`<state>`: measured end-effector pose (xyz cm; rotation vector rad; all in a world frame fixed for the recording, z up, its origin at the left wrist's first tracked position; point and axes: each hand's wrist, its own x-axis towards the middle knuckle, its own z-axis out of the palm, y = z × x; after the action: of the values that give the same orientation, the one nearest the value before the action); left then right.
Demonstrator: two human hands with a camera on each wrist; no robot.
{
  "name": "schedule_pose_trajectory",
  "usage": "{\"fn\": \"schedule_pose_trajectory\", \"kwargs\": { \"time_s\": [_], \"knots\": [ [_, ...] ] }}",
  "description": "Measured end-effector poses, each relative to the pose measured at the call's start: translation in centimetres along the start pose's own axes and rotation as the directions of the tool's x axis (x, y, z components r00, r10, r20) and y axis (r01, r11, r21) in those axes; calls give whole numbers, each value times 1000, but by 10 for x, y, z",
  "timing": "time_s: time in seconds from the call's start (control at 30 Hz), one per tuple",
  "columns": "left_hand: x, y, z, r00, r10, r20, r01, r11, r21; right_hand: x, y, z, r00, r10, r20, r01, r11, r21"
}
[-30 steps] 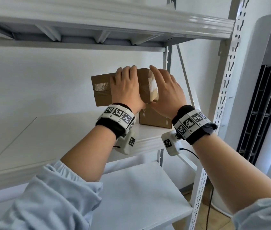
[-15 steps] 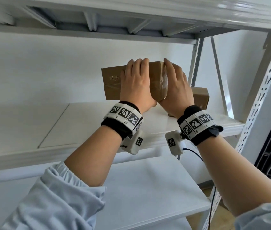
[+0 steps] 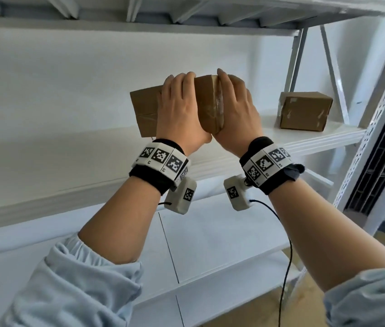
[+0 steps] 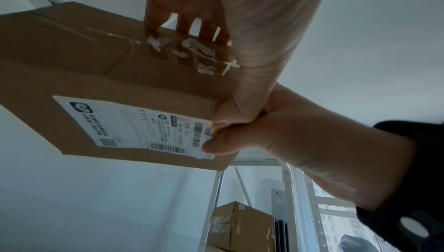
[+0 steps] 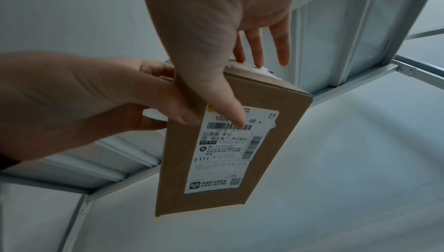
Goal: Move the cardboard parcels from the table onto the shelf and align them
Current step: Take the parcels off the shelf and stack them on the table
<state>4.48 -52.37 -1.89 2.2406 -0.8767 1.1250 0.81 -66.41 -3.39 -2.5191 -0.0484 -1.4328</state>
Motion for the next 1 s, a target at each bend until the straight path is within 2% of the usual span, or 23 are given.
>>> {"fn": "schedule_pose_trajectory", "kwargs": {
  "time_s": [0.23,0.43,0.63,0.77,1.0],
  "knots": [
    [-69,-17,-82,1000,10,-18,-11,1000,-26,-48,-92,-25,999,-36,27,36,999,-31],
    [-143,-18,-160,997,-53,-47,53,999,0,-98,-171,-51,993,-106,49,106,994,6],
    [-213,-8,-237,992,-125,-6,125,992,30,-152,-238,-82,988,-132,83,126,989,76],
    [-243,-16,-279,984,-176,6,175,983,59,-169,-282,-92,980,-171,105,159,981,115],
    [-286,-57,-337,975,-220,-32,222,973,63,-185,-361,-84,955,-283,89,270,953,133]
  ]
}}
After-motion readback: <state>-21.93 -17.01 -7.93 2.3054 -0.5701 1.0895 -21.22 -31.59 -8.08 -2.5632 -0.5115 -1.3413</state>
